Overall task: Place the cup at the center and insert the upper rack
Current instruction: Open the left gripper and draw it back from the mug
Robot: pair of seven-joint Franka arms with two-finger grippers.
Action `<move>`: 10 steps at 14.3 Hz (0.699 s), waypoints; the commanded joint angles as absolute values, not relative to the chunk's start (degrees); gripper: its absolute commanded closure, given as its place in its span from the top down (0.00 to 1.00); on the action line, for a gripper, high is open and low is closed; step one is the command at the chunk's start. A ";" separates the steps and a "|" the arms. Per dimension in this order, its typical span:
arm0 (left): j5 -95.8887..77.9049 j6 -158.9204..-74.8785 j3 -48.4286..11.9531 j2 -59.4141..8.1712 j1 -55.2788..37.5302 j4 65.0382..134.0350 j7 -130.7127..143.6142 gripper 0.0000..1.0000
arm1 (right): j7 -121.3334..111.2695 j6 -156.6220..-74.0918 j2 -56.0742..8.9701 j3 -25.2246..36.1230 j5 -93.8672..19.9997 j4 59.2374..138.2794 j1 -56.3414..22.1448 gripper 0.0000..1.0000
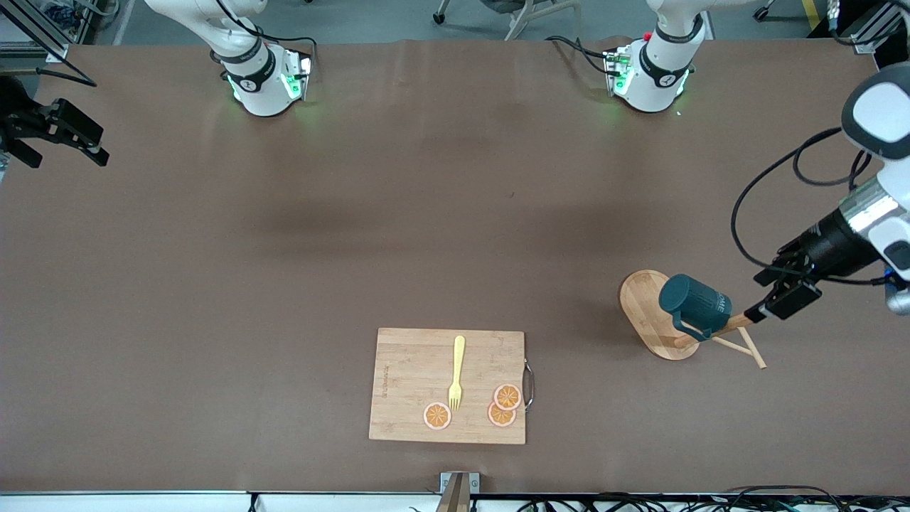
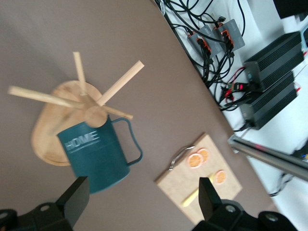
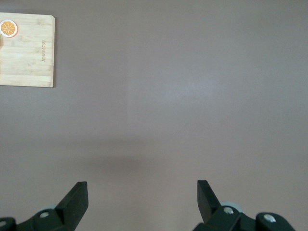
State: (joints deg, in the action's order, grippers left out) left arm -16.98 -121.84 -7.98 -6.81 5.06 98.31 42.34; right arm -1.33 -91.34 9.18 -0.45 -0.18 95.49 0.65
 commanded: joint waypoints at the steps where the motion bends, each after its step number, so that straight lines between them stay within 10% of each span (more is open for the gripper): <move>1: -8.55 -116.39 -10.10 -2.21 5.18 99.49 41.40 1.00 | -0.44 -90.79 8.09 -0.26 0.35 94.83 0.35 1.00; 10: -0.88 -101.88 -9.93 3.16 7.82 95.45 -0.77 1.00 | -0.97 -90.88 7.91 -0.26 0.62 94.83 -0.26 1.00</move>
